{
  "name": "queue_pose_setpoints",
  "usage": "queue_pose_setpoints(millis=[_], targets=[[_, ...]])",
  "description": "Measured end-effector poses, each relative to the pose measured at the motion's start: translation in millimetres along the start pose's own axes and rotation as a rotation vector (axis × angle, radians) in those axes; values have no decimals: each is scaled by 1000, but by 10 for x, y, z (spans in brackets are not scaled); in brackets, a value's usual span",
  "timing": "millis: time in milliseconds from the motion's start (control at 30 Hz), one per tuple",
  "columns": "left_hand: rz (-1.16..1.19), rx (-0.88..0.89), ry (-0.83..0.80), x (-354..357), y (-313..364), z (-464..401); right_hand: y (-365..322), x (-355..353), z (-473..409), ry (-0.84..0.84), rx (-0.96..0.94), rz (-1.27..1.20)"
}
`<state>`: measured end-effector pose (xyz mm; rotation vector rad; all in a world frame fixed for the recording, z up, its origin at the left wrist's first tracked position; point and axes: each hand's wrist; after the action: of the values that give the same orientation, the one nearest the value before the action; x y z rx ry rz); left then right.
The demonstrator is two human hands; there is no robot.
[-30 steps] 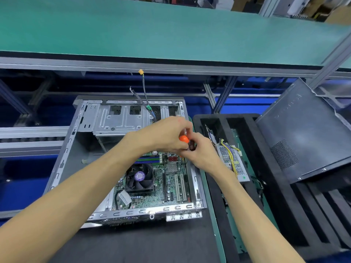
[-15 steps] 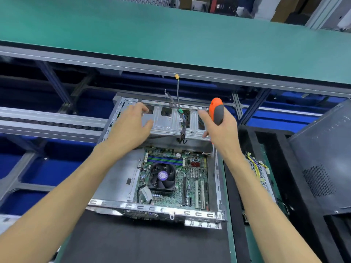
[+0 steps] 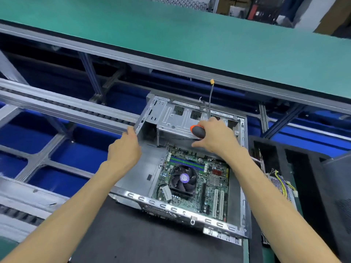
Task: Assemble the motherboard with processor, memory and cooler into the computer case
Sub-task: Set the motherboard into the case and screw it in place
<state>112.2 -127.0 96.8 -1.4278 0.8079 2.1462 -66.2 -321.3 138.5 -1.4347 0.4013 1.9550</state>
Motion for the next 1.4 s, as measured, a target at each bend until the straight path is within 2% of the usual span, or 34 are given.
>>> queue_pose_setpoints(millis=[100, 233, 333, 633, 800, 933, 1200, 1267, 1367, 1400], targets=[[28, 51, 12, -16, -38, -22, -81, 79, -41, 3, -5, 103], [5, 75, 23, -12, -86, -69, -204, 104, -95, 98, -14, 218], [27, 83, 37, 10, -126, -124, -255, 45, -125, 91, -24, 290], [13, 184, 85, -88, -49, -606, -211, -40, -115, 45, 26, 266], [-91, 242, 114, -122, 145, -965, -118, -59, -137, 17, 80, 253], [-147, 335, 84, -179, 349, -1216, -8, -20, -125, 19, 135, 229], [-188, 494, -4, -221, 671, -1470, 107, 106, -62, 69, 243, 15], [-221, 529, 72, -216, 622, -1345, 100, 141, -52, 94, 250, -28], [-14, 643, 262, -226, 504, -1006, 89, 153, -45, 107, 263, -42], [59, 655, 240, -240, 448, -887, 82, 147, -47, 104, 268, -42]])
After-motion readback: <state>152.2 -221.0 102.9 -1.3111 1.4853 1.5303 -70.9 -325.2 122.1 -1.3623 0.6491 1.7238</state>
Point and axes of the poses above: each hand's wrist, its own z-axis away from the middle knuckle, its own x-axis out of the palm, y = z × x, and after that the axes turned 15 degrees about -y, right-handed
